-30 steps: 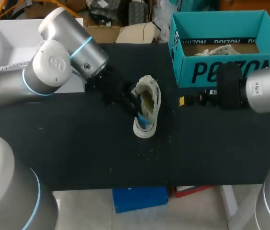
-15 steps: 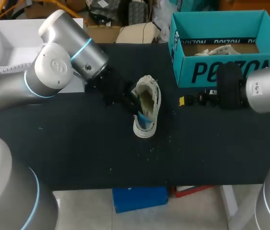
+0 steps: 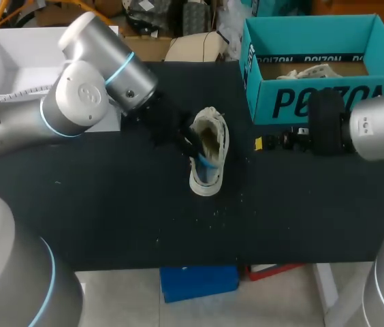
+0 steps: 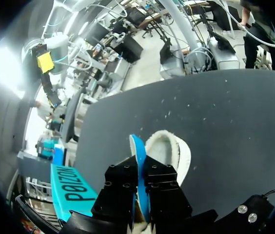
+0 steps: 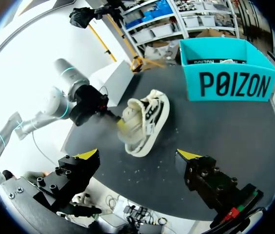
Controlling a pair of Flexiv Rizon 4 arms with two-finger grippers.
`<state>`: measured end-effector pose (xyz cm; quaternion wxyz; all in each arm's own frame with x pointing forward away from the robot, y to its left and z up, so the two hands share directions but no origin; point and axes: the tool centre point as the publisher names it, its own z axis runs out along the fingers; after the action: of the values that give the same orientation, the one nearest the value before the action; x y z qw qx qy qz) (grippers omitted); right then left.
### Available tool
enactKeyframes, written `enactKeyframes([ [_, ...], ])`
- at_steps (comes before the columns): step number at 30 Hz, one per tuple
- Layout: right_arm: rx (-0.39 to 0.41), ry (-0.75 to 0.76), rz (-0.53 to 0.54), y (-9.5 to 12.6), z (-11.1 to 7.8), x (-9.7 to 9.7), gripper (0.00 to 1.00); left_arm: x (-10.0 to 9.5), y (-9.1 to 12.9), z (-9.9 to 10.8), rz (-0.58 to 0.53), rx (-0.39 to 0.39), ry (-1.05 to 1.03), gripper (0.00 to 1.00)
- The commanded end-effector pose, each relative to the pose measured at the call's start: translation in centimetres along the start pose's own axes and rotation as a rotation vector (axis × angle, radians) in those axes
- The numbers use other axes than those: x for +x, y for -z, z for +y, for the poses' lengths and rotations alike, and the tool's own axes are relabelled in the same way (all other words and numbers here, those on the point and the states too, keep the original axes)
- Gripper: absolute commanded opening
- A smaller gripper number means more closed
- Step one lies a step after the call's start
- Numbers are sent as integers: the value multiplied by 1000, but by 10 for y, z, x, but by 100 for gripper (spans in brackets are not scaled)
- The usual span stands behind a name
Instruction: Take the shoe out of the shoebox, open the shoe tongue, remove and reinsert the insole, then place the shoe into the shoebox
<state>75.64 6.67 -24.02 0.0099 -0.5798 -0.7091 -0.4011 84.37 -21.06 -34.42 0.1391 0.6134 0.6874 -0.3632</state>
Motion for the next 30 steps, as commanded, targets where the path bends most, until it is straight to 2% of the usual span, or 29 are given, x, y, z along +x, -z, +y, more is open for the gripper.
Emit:
enactKeyframes([
  [1,0,0,-1,0,0,1,100,-3,-7,12,12,0,6,0],
  [17,0,0,-1,0,0,1,100,1,-15,37,47,-24,34,0],
  [28,0,0,-1,0,0,1,100,13,-26,20,155,29,3,0],
  [30,0,0,-1,0,0,1,100,17,-27,18,183,25,-3,3],
])
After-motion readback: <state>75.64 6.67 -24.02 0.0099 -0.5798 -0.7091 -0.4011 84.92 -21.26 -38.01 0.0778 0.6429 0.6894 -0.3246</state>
